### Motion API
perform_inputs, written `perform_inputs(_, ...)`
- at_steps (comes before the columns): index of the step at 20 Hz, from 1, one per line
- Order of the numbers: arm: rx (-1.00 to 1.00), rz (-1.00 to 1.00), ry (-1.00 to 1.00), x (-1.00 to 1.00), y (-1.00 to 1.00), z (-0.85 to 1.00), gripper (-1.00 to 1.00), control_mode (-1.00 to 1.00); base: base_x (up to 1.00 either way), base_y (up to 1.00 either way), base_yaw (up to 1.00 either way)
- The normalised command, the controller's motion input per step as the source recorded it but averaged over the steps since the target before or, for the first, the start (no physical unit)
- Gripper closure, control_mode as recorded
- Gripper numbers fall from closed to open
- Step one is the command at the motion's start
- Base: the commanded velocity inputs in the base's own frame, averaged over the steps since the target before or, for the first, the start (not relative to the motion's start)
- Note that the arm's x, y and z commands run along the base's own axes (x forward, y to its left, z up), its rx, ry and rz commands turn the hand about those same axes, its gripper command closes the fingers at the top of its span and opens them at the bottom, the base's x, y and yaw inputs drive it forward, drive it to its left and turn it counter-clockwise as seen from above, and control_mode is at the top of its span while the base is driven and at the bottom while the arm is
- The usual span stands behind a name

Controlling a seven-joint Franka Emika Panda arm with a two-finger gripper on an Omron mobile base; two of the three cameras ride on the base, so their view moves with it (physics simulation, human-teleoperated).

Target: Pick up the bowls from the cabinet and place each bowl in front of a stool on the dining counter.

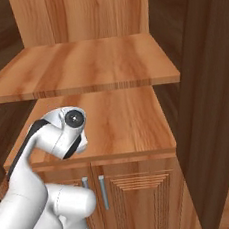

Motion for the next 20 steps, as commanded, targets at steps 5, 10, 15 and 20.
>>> perform_inputs(5,0.01,0.03,0.03,0.49,0.0,-0.03,-1.0,-1.0,0.0,0.0,0.0)
perform_inputs(10,0.0,0.02,0.04,0.43,0.0,-0.09,-1.0,-1.0,0.0,0.0,0.0)
perform_inputs(15,0.0,0.01,0.04,0.07,0.04,-0.06,-1.0,-1.0,0.0,0.0,0.0)
perform_inputs(20,0.0,0.0,0.0,0.0,0.0,0.0,-1.0,-1.0,0.0,0.0,0.0)
